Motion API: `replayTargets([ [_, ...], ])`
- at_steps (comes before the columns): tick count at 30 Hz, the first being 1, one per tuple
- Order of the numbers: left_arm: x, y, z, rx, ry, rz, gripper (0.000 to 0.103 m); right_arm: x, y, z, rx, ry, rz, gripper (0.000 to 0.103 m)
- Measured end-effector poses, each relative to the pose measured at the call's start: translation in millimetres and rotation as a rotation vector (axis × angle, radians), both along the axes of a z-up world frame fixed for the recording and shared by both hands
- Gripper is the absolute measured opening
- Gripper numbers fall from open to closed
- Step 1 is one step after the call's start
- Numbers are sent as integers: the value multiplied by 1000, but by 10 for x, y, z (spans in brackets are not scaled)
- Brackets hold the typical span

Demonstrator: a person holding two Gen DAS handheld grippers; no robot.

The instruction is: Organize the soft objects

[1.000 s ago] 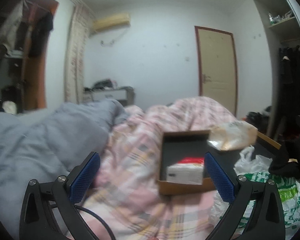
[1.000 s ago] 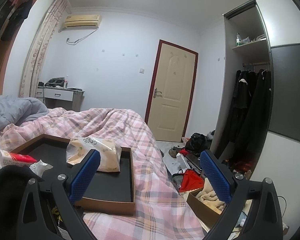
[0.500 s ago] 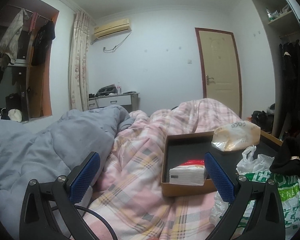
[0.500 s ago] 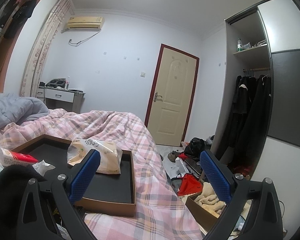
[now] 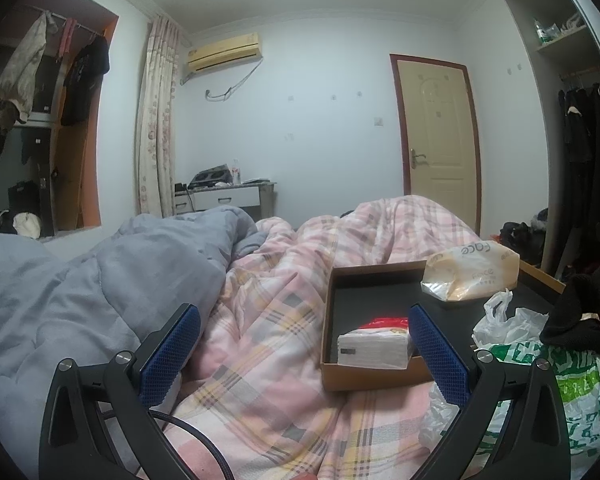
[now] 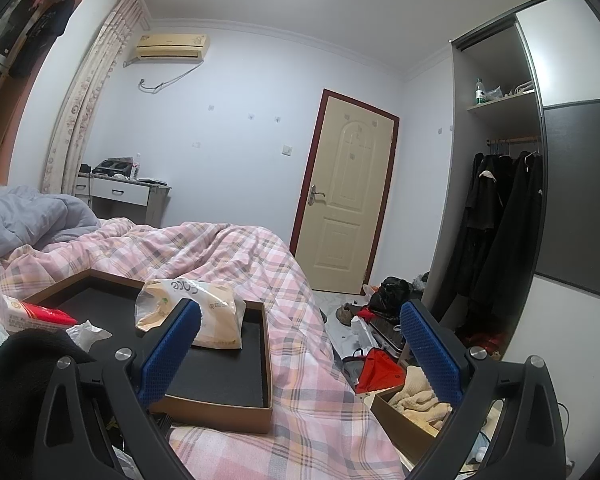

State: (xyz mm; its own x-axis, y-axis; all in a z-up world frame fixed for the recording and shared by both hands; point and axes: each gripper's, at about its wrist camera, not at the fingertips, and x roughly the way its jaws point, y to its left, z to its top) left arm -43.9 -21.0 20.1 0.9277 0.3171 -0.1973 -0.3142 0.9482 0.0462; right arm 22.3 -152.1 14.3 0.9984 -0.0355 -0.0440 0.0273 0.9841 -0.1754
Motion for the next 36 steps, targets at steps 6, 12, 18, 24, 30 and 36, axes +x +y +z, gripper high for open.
replayTargets([
  [6,27,69,-20,-41,10,-11,103,1,-3,-1,3,-2,0,100],
  [12,39,98,-32,-56,12,-13,103,6,0,-3,9,-5,1,100],
  [18,57,135,-47,-73,19,-20,103,-8,12,2,-7,-20,4,100],
  [24,112,246,-85,-137,39,-48,103,-6,6,6,-9,-2,21,100],
  [30,168,365,-146,-208,64,-75,103,47,49,-26,-2,37,55,100],
  [36,228,415,-184,-244,94,-104,103,47,44,-44,24,42,66,100],
])
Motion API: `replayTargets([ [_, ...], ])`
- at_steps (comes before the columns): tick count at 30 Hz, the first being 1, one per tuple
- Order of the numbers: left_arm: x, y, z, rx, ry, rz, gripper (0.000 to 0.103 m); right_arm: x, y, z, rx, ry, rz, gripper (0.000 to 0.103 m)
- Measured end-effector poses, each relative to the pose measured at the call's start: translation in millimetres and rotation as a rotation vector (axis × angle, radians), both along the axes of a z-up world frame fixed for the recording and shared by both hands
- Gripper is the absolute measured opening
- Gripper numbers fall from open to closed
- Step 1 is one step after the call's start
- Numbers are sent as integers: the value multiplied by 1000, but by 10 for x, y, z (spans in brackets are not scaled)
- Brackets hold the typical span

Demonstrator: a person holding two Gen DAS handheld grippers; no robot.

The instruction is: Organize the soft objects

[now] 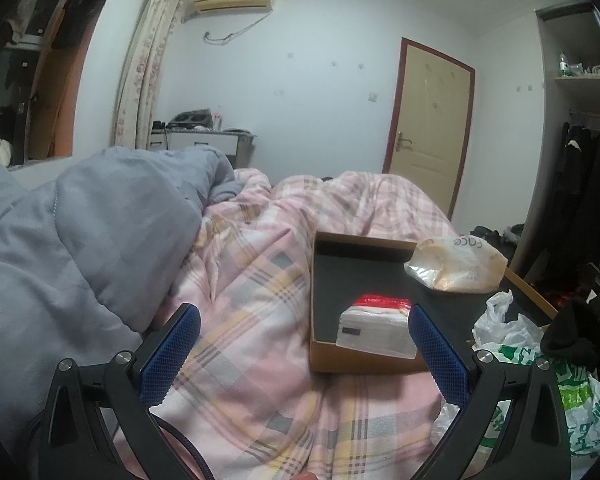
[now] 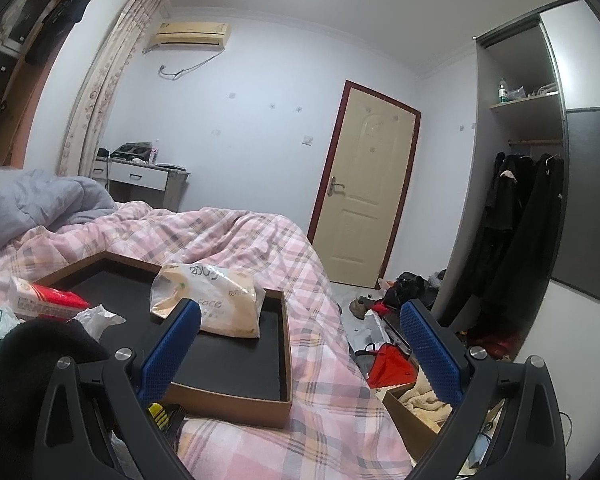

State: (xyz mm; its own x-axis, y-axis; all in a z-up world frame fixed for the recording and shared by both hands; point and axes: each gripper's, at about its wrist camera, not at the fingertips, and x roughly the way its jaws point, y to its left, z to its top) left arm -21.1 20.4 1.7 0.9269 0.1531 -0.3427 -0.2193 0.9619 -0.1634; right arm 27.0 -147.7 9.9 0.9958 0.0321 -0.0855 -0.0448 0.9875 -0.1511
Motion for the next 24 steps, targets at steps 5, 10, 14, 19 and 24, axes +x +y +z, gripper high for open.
replayTargets([
  [5,10,3,-7,-8,4,-8,103,12,0,-6,-25,12,2,100],
  [10,16,1,-8,-8,3,-10,103,12,-3,-13,-48,12,2,100],
  [14,14,-3,-7,-11,2,-12,103,17,4,-19,-46,11,2,100],
  [19,19,-5,-10,-11,2,-12,103,20,9,-19,-47,10,3,100],
  [24,16,-4,-9,-12,1,-11,103,20,14,-23,-55,14,4,100],
])
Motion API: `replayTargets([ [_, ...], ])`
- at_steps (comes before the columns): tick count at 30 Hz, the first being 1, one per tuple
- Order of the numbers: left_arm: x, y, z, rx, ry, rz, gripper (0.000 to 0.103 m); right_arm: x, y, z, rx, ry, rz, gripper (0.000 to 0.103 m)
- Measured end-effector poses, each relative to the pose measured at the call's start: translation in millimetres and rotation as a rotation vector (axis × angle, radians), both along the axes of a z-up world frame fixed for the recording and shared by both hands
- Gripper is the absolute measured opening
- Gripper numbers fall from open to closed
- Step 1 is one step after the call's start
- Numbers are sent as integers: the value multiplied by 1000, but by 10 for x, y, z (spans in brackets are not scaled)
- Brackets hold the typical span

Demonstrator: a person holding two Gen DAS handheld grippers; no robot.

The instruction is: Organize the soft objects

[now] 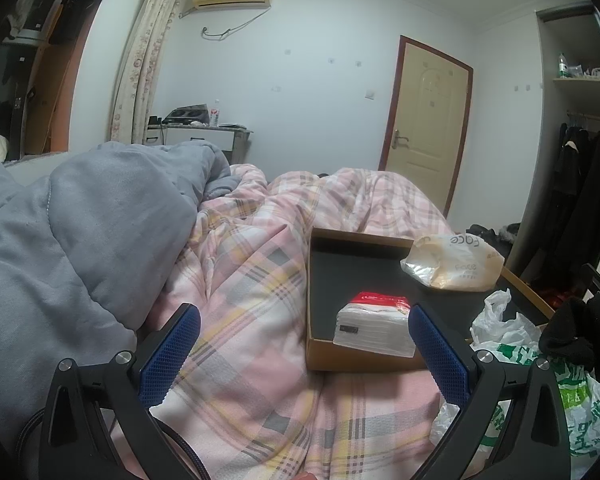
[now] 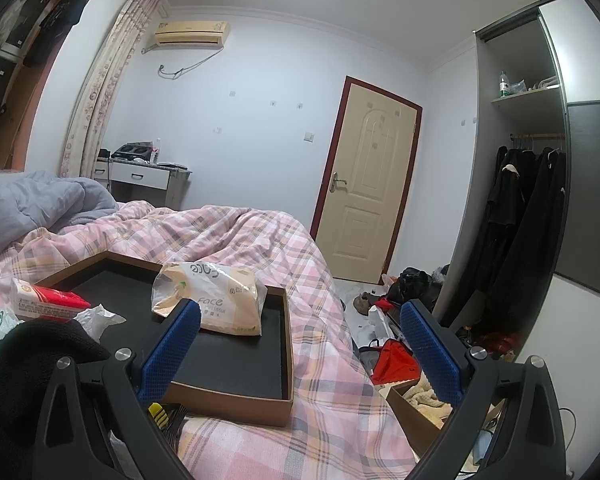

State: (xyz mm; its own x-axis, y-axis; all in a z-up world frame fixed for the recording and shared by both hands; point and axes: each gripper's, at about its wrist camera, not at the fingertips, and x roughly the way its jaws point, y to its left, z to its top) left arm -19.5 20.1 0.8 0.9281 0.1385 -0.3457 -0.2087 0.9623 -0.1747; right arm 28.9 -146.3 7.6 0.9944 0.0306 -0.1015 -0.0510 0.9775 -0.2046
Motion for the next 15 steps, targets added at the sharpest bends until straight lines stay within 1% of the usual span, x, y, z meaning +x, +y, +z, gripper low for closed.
replayTargets([
  [15,-1,1,1,1,1,0,103,-3,3,0,-9,4,0,100],
])
